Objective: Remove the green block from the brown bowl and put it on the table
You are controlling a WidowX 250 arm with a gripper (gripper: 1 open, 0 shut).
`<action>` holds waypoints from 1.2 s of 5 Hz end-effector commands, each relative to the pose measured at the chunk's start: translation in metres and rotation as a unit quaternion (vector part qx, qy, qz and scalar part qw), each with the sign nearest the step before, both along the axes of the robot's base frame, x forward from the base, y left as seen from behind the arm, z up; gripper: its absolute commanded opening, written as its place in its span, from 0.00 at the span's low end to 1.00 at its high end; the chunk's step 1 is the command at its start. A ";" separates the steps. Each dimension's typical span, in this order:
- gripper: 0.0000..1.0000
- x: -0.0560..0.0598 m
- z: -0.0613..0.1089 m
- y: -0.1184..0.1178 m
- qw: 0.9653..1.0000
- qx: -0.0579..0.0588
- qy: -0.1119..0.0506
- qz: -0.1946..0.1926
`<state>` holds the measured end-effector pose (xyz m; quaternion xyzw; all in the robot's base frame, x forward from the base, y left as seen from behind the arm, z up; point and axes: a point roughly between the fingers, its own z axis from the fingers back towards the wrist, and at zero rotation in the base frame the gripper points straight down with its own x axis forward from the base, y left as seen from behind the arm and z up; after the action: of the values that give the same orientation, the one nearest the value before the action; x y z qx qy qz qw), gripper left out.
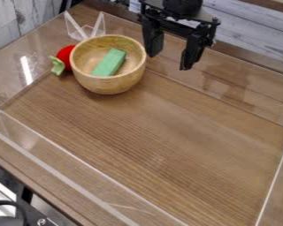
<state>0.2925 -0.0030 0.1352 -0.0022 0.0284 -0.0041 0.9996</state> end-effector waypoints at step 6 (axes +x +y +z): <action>1.00 0.014 -0.022 0.123 0.997 0.005 -0.038 0.067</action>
<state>0.2993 0.1150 0.0966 -0.0092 0.0196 0.0631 0.9978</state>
